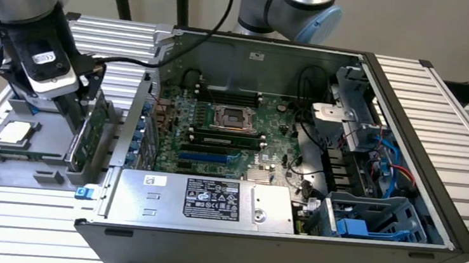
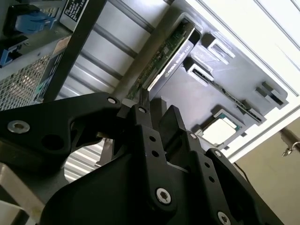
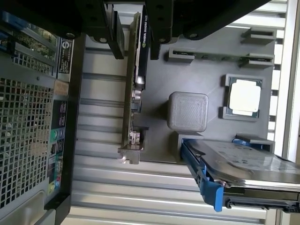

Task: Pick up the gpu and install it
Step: 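Pick up the gpu and move the gpu toward the slot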

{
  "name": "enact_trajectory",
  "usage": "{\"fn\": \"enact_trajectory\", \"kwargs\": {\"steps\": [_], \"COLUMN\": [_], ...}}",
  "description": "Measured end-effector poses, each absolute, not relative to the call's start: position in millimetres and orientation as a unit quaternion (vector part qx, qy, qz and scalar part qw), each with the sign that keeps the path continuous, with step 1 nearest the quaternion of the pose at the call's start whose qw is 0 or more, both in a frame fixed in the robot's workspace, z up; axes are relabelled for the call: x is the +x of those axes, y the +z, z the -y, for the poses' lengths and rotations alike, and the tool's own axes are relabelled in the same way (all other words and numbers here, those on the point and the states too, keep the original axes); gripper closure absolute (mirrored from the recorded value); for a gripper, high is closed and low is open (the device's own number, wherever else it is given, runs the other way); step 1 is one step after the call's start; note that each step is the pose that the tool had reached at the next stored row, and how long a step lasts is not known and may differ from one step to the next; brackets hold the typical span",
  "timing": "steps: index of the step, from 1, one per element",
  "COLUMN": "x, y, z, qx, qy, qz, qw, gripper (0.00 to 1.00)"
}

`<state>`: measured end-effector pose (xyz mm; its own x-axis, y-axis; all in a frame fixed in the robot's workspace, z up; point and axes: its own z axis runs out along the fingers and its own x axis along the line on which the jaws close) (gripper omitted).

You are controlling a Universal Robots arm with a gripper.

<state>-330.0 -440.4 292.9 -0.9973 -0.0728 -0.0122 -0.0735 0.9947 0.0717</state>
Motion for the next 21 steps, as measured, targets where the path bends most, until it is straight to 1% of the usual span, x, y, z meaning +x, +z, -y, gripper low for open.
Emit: {"fn": "enact_trajectory", "kwargs": {"steps": [9, 21], "x": [-330.0, -330.0], "y": [288.2, 283.0], "z": [440.4, 440.5], "qx": [-0.019, -0.019], "qy": [0.036, 0.036], "qz": [-0.999, -0.999], "qw": [0.002, 0.001], "gripper": [0.0, 0.0]}}
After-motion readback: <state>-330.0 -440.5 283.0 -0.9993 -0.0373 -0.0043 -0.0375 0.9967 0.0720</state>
